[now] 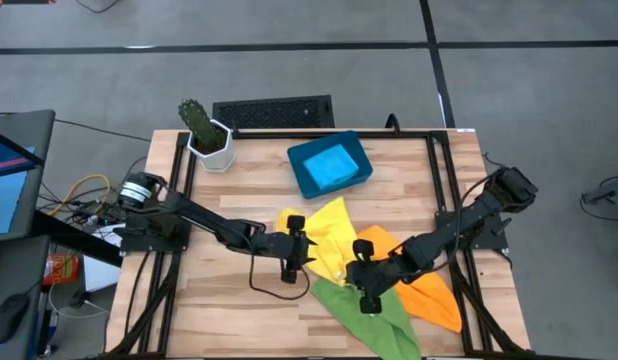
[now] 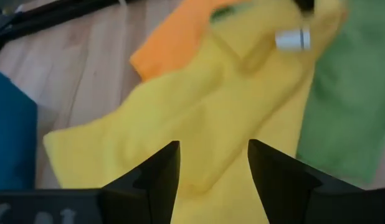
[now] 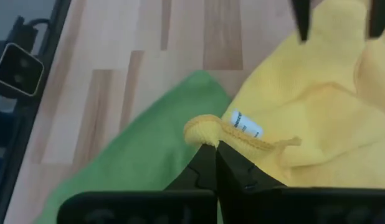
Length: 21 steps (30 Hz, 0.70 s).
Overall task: Fold microfiber towels
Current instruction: Fold the yellow microfiber cloth
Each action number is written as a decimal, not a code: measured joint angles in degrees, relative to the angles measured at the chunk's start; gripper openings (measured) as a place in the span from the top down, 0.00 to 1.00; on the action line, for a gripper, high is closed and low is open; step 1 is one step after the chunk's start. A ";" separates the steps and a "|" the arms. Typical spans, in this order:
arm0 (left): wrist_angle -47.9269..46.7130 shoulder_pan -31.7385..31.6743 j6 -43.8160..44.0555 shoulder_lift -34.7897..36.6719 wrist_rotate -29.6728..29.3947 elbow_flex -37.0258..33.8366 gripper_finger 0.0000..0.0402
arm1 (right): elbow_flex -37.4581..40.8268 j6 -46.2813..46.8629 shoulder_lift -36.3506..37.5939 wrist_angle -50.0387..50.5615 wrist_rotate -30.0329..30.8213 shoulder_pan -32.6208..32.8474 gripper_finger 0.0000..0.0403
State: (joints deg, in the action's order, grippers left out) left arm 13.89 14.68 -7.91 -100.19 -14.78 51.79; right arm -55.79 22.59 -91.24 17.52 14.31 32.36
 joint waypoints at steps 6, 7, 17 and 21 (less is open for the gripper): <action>-0.31 -1.11 -7.34 -4.75 -2.73 1.31 0.54 | -0.02 0.90 0.00 -0.28 -0.05 -0.24 0.94; -0.36 -1.74 -7.63 -5.26 -2.94 1.43 0.54 | 0.00 0.94 0.00 -0.26 -0.18 -0.24 0.94; -4.05 -6.09 0.68 -9.36 4.50 4.31 0.54 | -0.02 0.98 0.02 -0.08 -0.48 0.24 0.93; -4.13 -6.48 3.07 -9.36 6.78 4.59 0.54 | -0.02 0.96 0.02 0.02 -0.46 0.24 0.94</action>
State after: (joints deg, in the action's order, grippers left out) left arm 9.76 8.19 -4.84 -109.56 -8.00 56.38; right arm -55.81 23.55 -91.22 17.54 13.84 32.60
